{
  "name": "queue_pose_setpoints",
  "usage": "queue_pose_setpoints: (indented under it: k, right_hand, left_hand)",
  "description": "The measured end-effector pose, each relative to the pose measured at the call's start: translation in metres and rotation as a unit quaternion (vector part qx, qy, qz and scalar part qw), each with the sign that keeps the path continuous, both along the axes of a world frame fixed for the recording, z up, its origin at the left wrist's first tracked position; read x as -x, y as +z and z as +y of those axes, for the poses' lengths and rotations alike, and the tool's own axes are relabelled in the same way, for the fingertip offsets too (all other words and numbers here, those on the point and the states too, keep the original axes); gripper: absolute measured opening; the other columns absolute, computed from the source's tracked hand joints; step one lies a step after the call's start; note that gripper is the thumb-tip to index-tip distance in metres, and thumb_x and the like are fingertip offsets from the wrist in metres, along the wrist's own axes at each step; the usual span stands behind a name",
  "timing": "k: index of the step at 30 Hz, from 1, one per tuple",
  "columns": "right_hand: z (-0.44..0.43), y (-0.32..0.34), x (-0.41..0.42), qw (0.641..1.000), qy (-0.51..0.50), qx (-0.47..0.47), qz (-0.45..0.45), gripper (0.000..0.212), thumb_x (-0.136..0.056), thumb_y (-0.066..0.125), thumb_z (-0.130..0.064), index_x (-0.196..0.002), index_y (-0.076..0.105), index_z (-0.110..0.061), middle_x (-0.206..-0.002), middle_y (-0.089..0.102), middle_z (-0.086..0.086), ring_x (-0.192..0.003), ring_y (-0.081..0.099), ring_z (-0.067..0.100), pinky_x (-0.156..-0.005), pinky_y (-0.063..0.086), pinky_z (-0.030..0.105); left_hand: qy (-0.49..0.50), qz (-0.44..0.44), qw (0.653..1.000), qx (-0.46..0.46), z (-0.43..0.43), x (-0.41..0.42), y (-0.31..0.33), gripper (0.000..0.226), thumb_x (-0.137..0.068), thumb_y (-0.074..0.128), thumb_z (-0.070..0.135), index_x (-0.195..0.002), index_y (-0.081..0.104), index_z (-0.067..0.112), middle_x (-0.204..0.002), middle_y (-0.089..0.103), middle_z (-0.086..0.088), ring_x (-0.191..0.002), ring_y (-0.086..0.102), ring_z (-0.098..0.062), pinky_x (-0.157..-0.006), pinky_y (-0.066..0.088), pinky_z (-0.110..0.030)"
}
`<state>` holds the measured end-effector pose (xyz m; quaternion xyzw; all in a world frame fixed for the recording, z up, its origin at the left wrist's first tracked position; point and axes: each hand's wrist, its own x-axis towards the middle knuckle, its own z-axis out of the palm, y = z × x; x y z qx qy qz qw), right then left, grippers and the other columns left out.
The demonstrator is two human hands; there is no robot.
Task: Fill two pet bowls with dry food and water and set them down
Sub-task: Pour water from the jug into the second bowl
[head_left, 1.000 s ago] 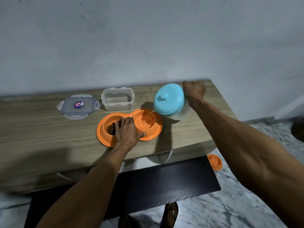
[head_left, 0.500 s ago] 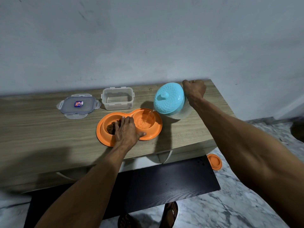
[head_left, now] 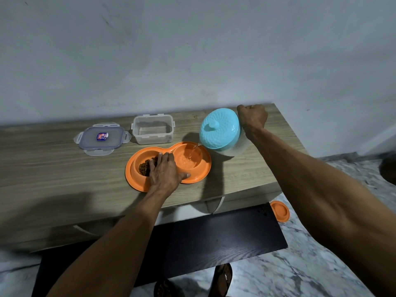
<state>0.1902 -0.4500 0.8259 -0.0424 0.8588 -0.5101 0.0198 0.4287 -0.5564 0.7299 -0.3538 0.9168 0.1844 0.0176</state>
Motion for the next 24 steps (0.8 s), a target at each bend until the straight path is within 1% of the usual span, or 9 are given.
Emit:
queue_pose_setpoints:
  k: [4,7,11,14,16,18,20,21,24]
  right_hand:
    - [0.0,-0.003,0.0,1.0,-0.01,0.011,-0.021,0.032,-0.076,0.063,-0.017,-0.05,0.044,-0.011,-0.053,0.046,0.0,-0.057,0.044,0.015,-0.06,0.041,0.032]
    - [0.002,-0.005,0.001,0.999,-0.022,0.019,-0.042,0.031,-0.076,0.061,-0.016,-0.051,0.044,-0.011,-0.054,0.045,-0.001,-0.056,0.043,0.015,-0.06,0.039,0.032]
    - [0.004,-0.013,0.005,0.995,-0.033,0.04,-0.08,0.025,-0.074,0.061,-0.021,-0.054,0.051,-0.011,-0.058,0.051,-0.001,-0.064,0.051,0.019,-0.062,0.043,0.034]
    - [0.004,-0.017,0.009,0.99,-0.045,0.07,-0.113,0.021,-0.073,0.063,-0.019,-0.057,0.054,-0.01,-0.06,0.055,-0.001,-0.061,0.052,0.017,-0.06,0.043,0.031]
    - [0.004,-0.02,0.011,0.984,-0.057,0.094,-0.138,0.015,-0.07,0.064,-0.019,-0.063,0.056,-0.008,-0.066,0.058,0.001,-0.061,0.055,0.016,-0.058,0.044,0.029]
    - [0.003,-0.025,0.016,0.978,-0.069,0.121,-0.158,0.013,-0.065,0.062,-0.019,-0.069,0.058,-0.007,-0.073,0.061,0.003,-0.065,0.059,0.019,-0.057,0.045,0.028]
    - [0.0,-0.027,0.017,0.974,-0.078,0.138,-0.164,0.01,-0.066,0.061,-0.015,-0.064,0.053,-0.009,-0.067,0.057,0.002,-0.062,0.055,0.019,-0.056,0.043,0.029]
    - [-0.001,-0.027,0.018,0.972,-0.081,0.147,-0.166,0.012,-0.066,0.06,-0.013,-0.061,0.05,-0.01,-0.064,0.055,0.001,-0.059,0.052,0.018,-0.055,0.041,0.029]
    - [-0.007,-0.028,0.021,0.965,-0.09,0.168,-0.181,0.015,-0.068,0.06,-0.009,-0.059,0.048,-0.01,-0.061,0.053,0.0,-0.055,0.048,0.017,-0.053,0.039,0.028]
  left_hand:
    - [0.001,-0.002,1.0,-0.002,0.0,0.001,0.001,0.094,-0.081,0.066,0.059,-0.15,0.03,0.008,-0.157,0.033,-0.01,-0.151,0.016,-0.029,-0.121,0.012,-0.053]
    - [0.003,0.0,1.0,-0.004,0.0,0.0,0.001,0.093,-0.08,0.066,0.059,-0.15,0.03,0.008,-0.156,0.034,-0.009,-0.151,0.016,-0.029,-0.121,0.011,-0.053]
    - [0.004,0.002,1.0,-0.002,0.001,0.0,0.002,0.093,-0.08,0.066,0.059,-0.15,0.03,0.009,-0.156,0.034,-0.009,-0.15,0.016,-0.029,-0.121,0.011,-0.053]
    - [0.004,-0.001,1.0,0.001,0.0,0.001,0.002,0.094,-0.08,0.066,0.06,-0.15,0.03,0.009,-0.157,0.033,-0.009,-0.15,0.016,-0.029,-0.121,0.011,-0.053]
    - [0.005,0.0,1.0,0.002,0.0,0.001,0.0,0.094,-0.08,0.066,0.06,-0.15,0.029,0.009,-0.157,0.033,-0.009,-0.15,0.016,-0.029,-0.121,0.011,-0.053]
    - [0.006,0.0,1.0,0.002,-0.001,0.001,-0.001,0.095,-0.08,0.066,0.06,-0.15,0.029,0.008,-0.157,0.033,-0.009,-0.15,0.017,-0.029,-0.121,0.011,-0.053]
    - [0.006,0.001,1.0,0.004,-0.001,0.001,-0.002,0.095,-0.08,0.066,0.06,-0.151,0.028,0.009,-0.157,0.032,-0.009,-0.151,0.016,-0.029,-0.121,0.011,-0.053]
    - [0.007,0.002,1.0,0.004,-0.001,0.001,-0.003,0.095,-0.08,0.066,0.06,-0.151,0.028,0.009,-0.158,0.031,-0.009,-0.151,0.016,-0.029,-0.122,0.01,-0.053]
    - [0.006,0.01,1.0,0.001,0.0,0.0,-0.004,0.095,-0.081,0.066,0.059,-0.152,0.026,0.009,-0.159,0.03,-0.01,-0.151,0.015,-0.029,-0.121,0.008,-0.052]
